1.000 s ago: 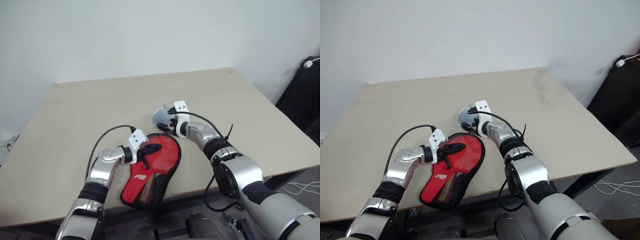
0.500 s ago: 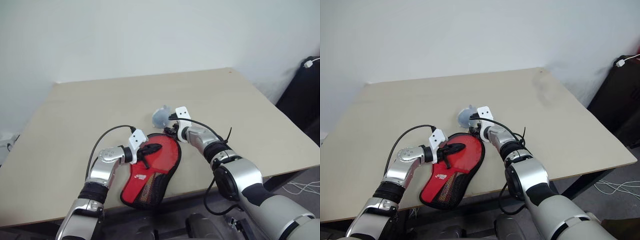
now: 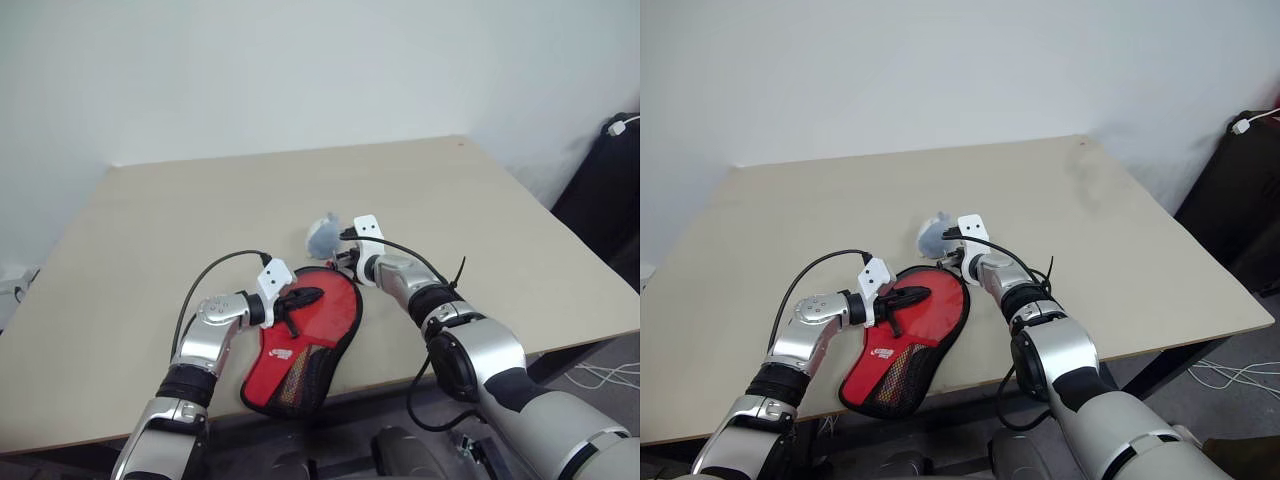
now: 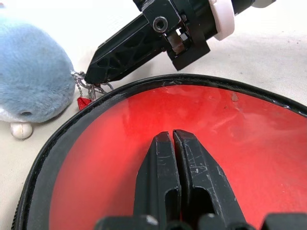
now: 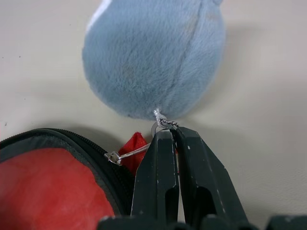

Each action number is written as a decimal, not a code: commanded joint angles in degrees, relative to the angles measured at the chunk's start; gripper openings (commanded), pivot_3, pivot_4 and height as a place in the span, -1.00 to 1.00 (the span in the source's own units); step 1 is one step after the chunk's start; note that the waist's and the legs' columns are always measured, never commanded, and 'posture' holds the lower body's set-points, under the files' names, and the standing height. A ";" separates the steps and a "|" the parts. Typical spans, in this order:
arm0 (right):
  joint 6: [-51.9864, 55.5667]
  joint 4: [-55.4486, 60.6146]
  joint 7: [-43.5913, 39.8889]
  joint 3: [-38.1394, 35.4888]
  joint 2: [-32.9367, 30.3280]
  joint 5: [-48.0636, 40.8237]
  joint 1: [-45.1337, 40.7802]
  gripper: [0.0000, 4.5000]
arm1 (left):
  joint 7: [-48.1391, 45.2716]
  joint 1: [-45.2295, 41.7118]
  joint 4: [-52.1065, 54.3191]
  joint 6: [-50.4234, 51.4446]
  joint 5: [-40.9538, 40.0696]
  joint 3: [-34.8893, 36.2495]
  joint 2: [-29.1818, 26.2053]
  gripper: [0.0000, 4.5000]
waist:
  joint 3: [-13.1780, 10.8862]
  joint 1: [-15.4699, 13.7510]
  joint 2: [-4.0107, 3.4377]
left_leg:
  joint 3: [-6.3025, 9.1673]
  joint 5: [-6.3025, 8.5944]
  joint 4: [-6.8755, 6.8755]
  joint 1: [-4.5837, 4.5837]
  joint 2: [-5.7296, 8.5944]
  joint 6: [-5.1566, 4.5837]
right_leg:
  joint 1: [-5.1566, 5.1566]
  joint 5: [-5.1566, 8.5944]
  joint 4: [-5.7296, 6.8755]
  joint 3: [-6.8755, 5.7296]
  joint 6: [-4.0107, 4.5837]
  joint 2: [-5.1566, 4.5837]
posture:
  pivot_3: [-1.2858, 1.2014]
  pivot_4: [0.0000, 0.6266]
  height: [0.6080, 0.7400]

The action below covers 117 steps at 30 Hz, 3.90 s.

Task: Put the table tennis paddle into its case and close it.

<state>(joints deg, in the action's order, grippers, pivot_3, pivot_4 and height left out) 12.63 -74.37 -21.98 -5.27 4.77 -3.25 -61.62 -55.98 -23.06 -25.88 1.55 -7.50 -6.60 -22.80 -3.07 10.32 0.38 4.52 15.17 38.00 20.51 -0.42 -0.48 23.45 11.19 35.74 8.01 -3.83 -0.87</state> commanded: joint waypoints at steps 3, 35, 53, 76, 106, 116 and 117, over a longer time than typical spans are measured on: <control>0.37 3.37 -0.34 -1.48 -1.41 -1.24 -0.07 -0.97 | 0.03 0.49 -0.58 0.10 0.87 -0.64 -0.56 -1.00 | 0.00 0.00 0.00 | 0.00 0.00 0.00 0.00 0.00 0.00 | 0.00 0.00 0.00 0.00 0.00 0.00 | 0.03 -1.00 1.00; 25.36 58.68 -9.89 10.23 -19.59 -1.63 27.03 -0.97 | -0.10 -0.13 -1.80 -0.42 1.00 -1.72 -0.39 -1.00 | -0.04 -3.29 -0.37 | 0.08 -0.03 0.20 0.15 0.18 0.02 | -0.06 0.04 -0.06 0.04 0.00 -0.06 | 0.03 -1.00 1.00; 28.14 76.96 -24.09 20.24 -33.14 -2.74 36.73 -0.97 | 0.10 -0.85 -3.35 -1.53 1.32 -1.84 -0.30 -1.00 | -0.06 -3.36 -0.33 | -0.15 -0.02 0.20 0.12 0.14 0.03 | -0.01 0.13 -0.11 0.15 0.13 -0.08 | 0.03 -1.00 1.00; 27.90 82.05 -27.86 20.25 -36.52 -5.15 37.87 0.03 | -0.07 -1.08 -3.77 -2.06 1.54 -2.15 -0.37 -1.00 | -0.09 -3.35 -0.19 | -0.46 0.00 0.20 0.08 0.07 0.06 | 0.06 0.15 -0.18 0.33 0.12 -0.08 | 0.03 -1.00 1.00; 26.71 81.39 -25.46 12.53 -40.70 -9.56 37.96 0.62 | -7.27 -10.65 -10.79 -4.26 2.83 -6.08 5.07 -1.00 | -0.28 -4.54 0.15 | -0.61 0.16 -0.08 0.39 0.02 0.18 | 0.13 0.05 -0.96 0.47 -0.05 -0.07 | 0.03 -1.00 1.00; 31.23 83.48 -26.14 11.51 -41.91 -12.81 39.14 0.98 | -7.34 -10.79 -12.70 -5.86 3.63 -6.32 5.66 -1.00 | -0.27 -4.53 0.13 | -0.64 0.15 0.07 0.29 0.02 0.18 | -0.01 0.05 -0.92 0.51 -0.03 -0.07 | 0.03 -1.00 1.00; 31.51 83.37 -26.25 12.06 -42.24 -12.59 39.49 0.98 | -7.32 -10.78 -12.79 -5.95 3.68 -6.34 5.69 -1.00 | -0.27 -4.54 0.13 | -0.64 0.15 0.07 0.28 0.02 0.18 | -0.02 0.05 -0.91 0.51 -0.03 -0.07 | 0.03 -1.00 1.00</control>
<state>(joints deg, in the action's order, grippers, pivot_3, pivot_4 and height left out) 43.55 7.43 -47.95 7.77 -36.41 -15.61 -21.89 -63.41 -33.41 -37.87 -4.17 -4.98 -12.26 -17.28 -3.34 5.78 0.51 3.87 15.32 38.07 20.79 -0.40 -0.29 23.43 11.24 34.83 8.52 -3.86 -0.94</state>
